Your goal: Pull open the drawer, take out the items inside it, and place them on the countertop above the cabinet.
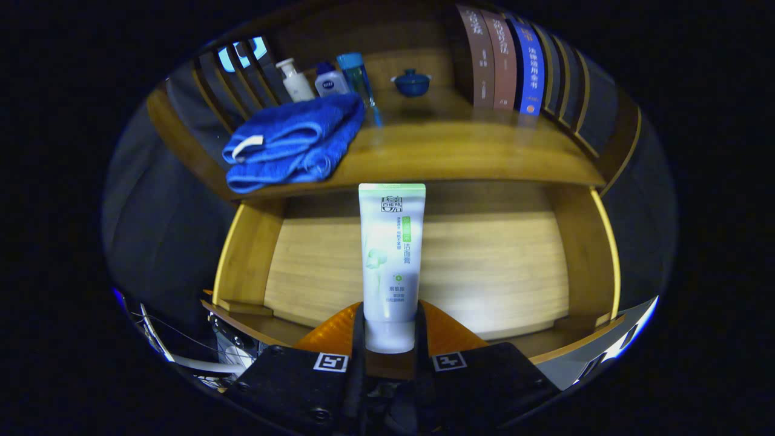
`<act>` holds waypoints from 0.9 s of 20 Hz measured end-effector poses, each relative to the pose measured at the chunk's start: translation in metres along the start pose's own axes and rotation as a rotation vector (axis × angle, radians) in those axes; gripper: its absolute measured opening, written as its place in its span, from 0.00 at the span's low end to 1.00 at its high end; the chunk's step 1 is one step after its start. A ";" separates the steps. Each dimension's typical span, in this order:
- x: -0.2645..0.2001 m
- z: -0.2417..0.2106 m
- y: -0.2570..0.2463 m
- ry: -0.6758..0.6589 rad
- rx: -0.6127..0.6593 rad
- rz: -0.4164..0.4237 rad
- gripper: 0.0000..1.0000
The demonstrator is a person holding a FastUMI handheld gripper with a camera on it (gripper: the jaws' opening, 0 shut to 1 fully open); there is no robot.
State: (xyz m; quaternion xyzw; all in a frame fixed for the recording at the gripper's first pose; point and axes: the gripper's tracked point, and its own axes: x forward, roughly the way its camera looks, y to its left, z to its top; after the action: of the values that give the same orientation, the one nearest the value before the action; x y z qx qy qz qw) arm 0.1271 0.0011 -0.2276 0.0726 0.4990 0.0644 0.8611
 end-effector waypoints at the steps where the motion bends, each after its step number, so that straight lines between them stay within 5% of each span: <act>1: -0.005 0.016 -0.001 -0.028 -0.010 -0.004 0.35; 10: 0.030 0.140 -0.011 -0.121 -0.007 -0.072 0.35; 18: 0.094 0.154 -0.015 -0.029 -0.008 -0.115 0.35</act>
State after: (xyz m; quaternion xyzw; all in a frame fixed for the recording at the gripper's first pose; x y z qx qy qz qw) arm 0.3083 -0.0060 -0.2350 0.0413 0.4897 0.0158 0.8708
